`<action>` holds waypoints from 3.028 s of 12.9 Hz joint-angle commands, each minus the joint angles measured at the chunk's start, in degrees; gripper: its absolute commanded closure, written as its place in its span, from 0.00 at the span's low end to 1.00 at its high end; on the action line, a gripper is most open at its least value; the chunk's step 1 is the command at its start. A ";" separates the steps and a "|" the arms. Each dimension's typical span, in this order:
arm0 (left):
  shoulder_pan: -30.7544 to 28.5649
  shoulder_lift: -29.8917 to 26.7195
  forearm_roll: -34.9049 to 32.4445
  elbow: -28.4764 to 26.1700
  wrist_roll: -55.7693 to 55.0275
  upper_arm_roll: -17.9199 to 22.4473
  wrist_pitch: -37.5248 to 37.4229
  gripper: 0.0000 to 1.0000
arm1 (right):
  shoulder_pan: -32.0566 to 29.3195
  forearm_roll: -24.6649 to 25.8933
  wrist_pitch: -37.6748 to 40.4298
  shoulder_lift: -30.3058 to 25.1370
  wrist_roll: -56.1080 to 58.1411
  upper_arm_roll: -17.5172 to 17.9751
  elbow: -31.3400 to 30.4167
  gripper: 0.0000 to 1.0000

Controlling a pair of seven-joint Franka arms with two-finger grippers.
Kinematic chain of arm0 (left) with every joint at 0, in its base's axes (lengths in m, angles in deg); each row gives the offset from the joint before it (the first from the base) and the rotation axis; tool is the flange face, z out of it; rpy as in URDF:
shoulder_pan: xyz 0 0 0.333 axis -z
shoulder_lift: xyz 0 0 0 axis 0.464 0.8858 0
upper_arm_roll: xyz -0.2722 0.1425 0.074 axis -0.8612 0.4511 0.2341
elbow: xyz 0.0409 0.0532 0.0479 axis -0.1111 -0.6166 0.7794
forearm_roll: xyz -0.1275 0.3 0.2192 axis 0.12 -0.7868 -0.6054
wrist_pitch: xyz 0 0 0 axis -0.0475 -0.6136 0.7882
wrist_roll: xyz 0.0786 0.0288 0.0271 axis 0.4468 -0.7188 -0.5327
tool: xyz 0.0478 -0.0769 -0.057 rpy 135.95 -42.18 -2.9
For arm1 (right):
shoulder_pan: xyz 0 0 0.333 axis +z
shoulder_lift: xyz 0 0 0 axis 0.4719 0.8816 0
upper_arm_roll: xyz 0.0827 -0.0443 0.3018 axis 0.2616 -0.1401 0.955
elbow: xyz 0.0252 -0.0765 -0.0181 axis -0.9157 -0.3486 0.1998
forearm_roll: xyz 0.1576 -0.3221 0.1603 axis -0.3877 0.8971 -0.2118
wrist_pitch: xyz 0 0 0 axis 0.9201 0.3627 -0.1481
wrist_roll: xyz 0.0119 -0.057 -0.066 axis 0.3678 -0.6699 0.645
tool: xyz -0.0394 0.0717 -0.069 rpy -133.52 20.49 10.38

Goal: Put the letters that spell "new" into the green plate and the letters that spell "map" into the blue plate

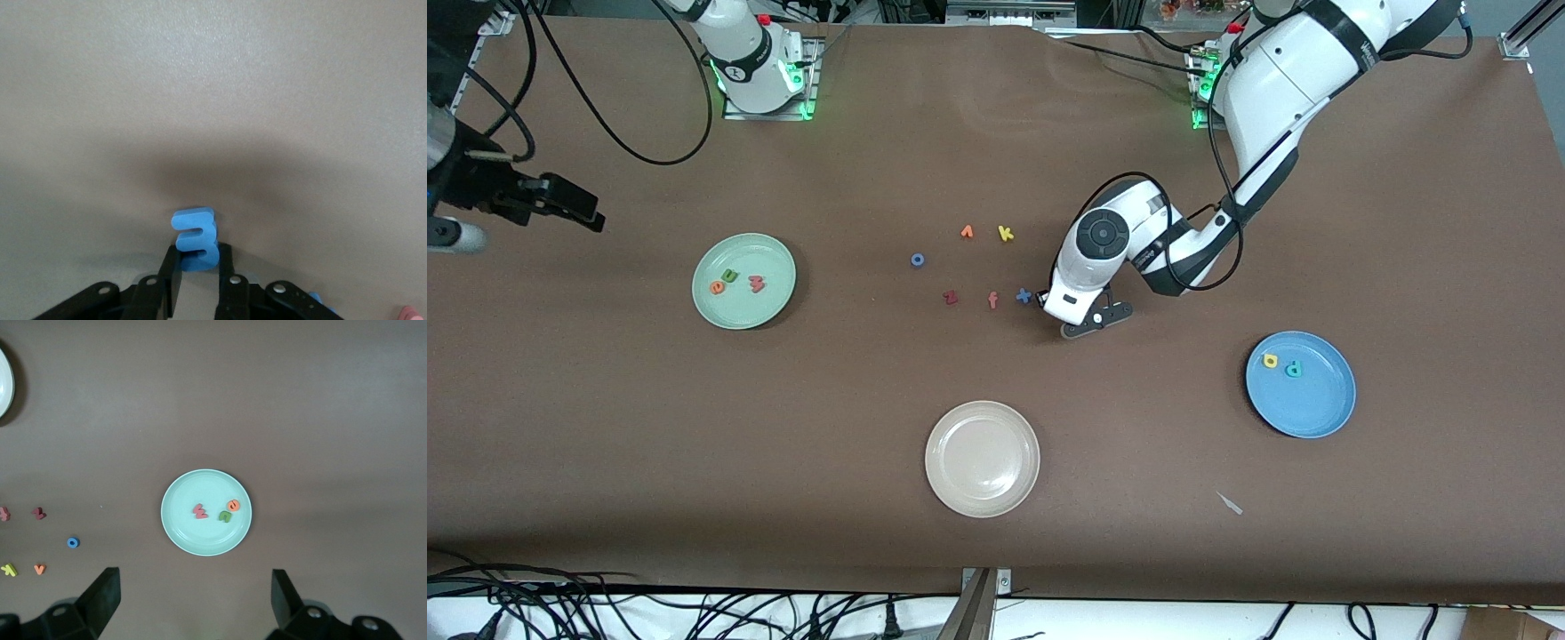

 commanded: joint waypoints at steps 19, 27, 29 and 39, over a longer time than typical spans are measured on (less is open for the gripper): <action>-28.67 -6.36 -1.91 6.47 76.49 1.44 -23.29 0.76 | -0.64 0.42 -5.13 -1.94 2.13 -0.36 -4.65 0.00; -29.30 -6.17 -5.44 12.18 81.25 1.71 -26.61 0.00 | -0.64 0.33 -5.47 -1.59 2.13 -1.50 -4.65 0.00; -29.30 -7.66 -1.16 14.72 81.08 1.62 -30.82 0.00 | -0.64 0.25 -5.38 -1.59 2.04 -1.50 -4.65 0.00; -29.49 -19.16 10.19 18.25 81.61 6.95 -45.70 0.00 | -0.64 0.25 -5.29 -1.59 2.13 -1.50 -4.65 0.00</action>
